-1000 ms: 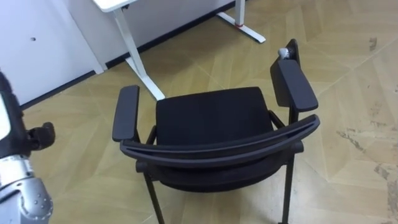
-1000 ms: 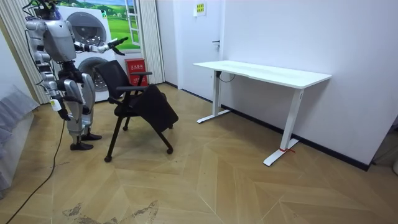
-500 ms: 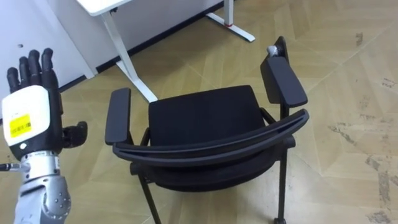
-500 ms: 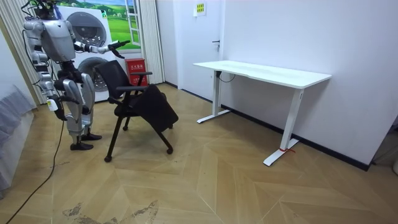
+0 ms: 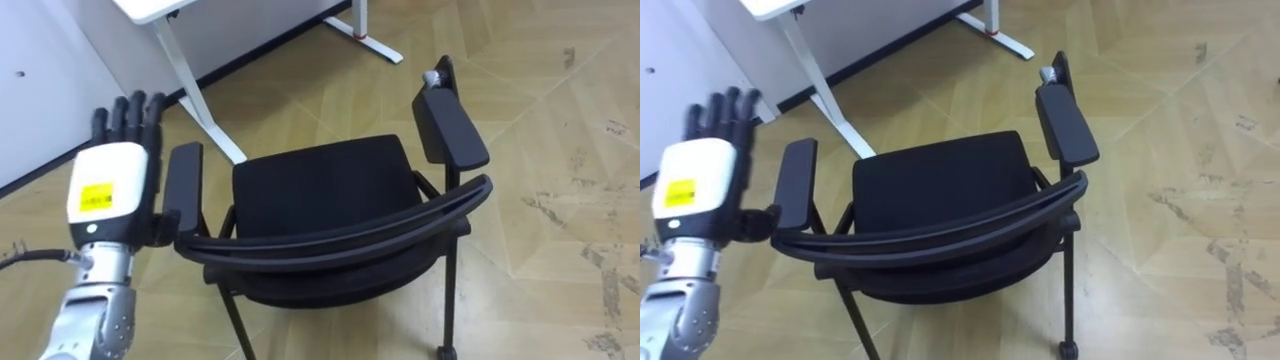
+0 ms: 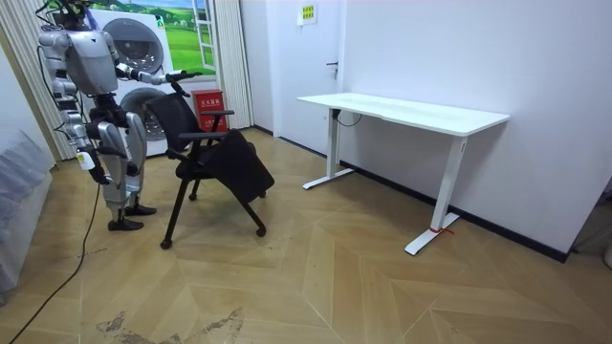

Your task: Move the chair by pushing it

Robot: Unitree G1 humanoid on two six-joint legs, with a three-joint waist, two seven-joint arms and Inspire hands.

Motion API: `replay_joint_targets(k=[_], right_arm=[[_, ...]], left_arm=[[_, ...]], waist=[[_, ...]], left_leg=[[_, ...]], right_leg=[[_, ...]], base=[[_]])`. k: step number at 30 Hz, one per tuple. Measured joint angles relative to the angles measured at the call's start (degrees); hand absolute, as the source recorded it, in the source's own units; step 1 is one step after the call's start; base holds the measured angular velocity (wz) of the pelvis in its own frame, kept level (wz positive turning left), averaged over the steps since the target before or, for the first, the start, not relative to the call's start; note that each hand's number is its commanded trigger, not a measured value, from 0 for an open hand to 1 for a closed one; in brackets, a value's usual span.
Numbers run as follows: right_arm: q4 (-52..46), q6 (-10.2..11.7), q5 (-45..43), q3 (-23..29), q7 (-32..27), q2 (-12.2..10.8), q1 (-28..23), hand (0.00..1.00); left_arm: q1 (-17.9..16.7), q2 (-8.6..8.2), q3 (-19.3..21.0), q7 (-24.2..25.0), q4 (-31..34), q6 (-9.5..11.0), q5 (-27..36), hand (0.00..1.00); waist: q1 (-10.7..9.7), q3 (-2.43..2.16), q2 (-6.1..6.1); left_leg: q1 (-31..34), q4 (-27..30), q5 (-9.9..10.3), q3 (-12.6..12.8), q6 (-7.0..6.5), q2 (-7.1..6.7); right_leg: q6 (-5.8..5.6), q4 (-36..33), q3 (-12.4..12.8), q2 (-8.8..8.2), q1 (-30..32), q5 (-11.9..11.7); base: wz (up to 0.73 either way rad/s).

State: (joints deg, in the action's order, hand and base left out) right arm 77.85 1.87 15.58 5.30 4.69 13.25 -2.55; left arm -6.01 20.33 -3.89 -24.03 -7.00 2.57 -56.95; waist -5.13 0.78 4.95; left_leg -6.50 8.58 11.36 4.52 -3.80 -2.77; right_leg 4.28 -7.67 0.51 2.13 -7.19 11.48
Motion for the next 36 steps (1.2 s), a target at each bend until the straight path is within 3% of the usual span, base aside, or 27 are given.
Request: replay_joint_targets(k=[2, 11, 21, 27, 33, 36], right_arm=[[-0.03, 0.0, 0.13, 0.0, -0.02, 0.01, 0.0, 0.0], [-0.23, 0.05, -0.18, -0.05, -0.31, 0.0, 0.21, 0.0], [0.4, -0.05, -0.37, -0.65, 0.54, 0.5, -0.19, 0.0], [0.59, -0.04, -0.4, -0.8, 0.5, 0.8, -0.22, 0.0], [2.28, 0.09, -0.27, -0.94, 0.57, 1.71, 1.0, 0.0], [3.32, 0.09, -0.04, -1.86, 0.54, 2.35, 1.96, 0.0]], left_arm=[[-0.01, 1.09, -0.72, 0.04, 0.0, 0.0, 0.0, 0.0], [-0.01, 1.3, -1.1, 1.63, 0.1, -0.05, -0.3, 0.0], [0.0, 2.96, -2.21, 10.17, 1.13, -2.62, -2.77, 0.0], [-0.71, 6.34, -5.17, 14.97, 5.29, -3.92, -2.48, 0.0], [-0.76, 8.17, -5.5, 20.03, 9.5, -4.03, -2.31, 0.0], [-0.74, 9.87, -5.73, 21.32, 10.32, -3.83, -1.39, 0.0]], waist=[[0.0, -0.04, -0.03], [-0.24, -0.3, 0.01], [-1.3, -0.53, 0.83], [-1.19, -0.03, 1.82], [-1.3, -0.02, 2.14], [-1.33, 0.03, 2.06]], left_leg=[[-0.08, -0.01, 0.0, -0.03, 0.0, 0.02], [-0.11, -0.06, 0.0, -0.04, 0.0, 0.0], [-0.08, -0.06, 0.0, 0.28, 0.0, 0.01], [-0.07, -0.06, 0.0, 0.17, 0.0, -0.02], [0.15, -0.06, -0.01, 0.05, 0.0, -0.02], [0.15, -0.06, -0.01, 0.01, 0.0, -0.02]], right_leg=[[0.0, -0.09, -0.12, 0.0, -0.09, 0.0], [0.01, -0.16, -0.15, -0.05, -0.14, -0.03], [-0.18, -0.22, 0.27, -0.02, 0.11, -0.15], [-0.26, -0.11, 0.45, -0.03, 0.17, -0.2], [-0.25, 0.03, 0.31, -0.04, 0.29, -0.19], [-0.25, -0.03, 0.29, -0.04, 0.29, -0.2]], base=[[0.02], [0.0], [-0.02], [0.0], [0.0], [0.0]])
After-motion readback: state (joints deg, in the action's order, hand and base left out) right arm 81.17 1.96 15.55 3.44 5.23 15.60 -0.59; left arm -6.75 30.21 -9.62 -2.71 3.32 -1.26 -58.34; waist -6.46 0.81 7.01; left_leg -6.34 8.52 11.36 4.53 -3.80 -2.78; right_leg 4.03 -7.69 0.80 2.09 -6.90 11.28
